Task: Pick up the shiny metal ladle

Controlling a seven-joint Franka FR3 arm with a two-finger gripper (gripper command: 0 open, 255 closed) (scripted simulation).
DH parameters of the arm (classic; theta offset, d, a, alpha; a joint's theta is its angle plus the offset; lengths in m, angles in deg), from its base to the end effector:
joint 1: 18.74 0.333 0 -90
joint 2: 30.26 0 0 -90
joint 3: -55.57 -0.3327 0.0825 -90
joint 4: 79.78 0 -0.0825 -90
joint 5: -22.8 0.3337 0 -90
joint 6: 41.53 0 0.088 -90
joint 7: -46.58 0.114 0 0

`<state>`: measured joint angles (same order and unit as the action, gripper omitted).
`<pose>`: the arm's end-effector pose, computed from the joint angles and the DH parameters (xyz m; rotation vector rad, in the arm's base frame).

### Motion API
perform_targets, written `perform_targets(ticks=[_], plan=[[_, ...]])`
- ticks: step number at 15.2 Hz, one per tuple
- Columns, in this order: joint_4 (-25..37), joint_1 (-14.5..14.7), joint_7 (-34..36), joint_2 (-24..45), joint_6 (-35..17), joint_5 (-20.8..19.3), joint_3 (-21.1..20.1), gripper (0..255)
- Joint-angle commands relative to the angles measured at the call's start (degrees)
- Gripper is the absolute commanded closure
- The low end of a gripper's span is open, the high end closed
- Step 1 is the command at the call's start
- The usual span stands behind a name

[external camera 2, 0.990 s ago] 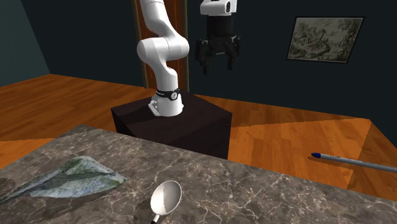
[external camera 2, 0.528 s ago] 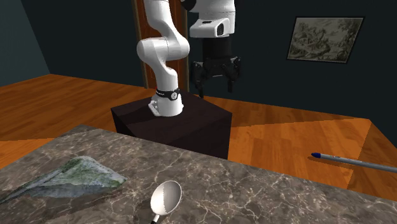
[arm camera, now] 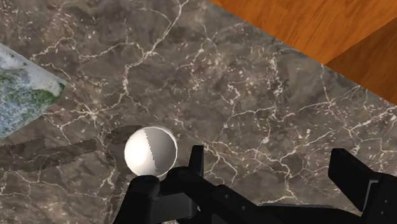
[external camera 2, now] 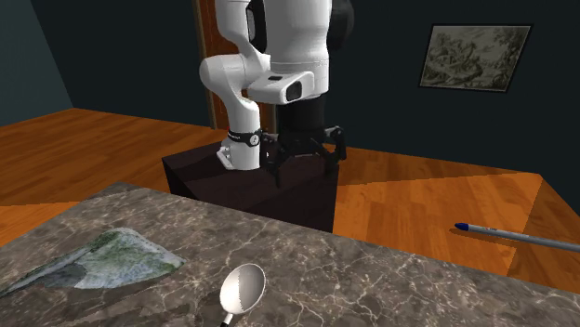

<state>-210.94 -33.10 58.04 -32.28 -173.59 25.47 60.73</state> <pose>0.4483 -0.1579 0.4123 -2.9799 0.8748 -0.0829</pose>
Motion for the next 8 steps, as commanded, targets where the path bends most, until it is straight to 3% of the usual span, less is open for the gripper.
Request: perform_targets(ticks=[1,8], plan=[[2.0,-0.9,0.3,3.6,-2.1,0.6,0.9,0],[9.9,-4.2,1.1,15.6,-7.6,3.9,3.5,0]])
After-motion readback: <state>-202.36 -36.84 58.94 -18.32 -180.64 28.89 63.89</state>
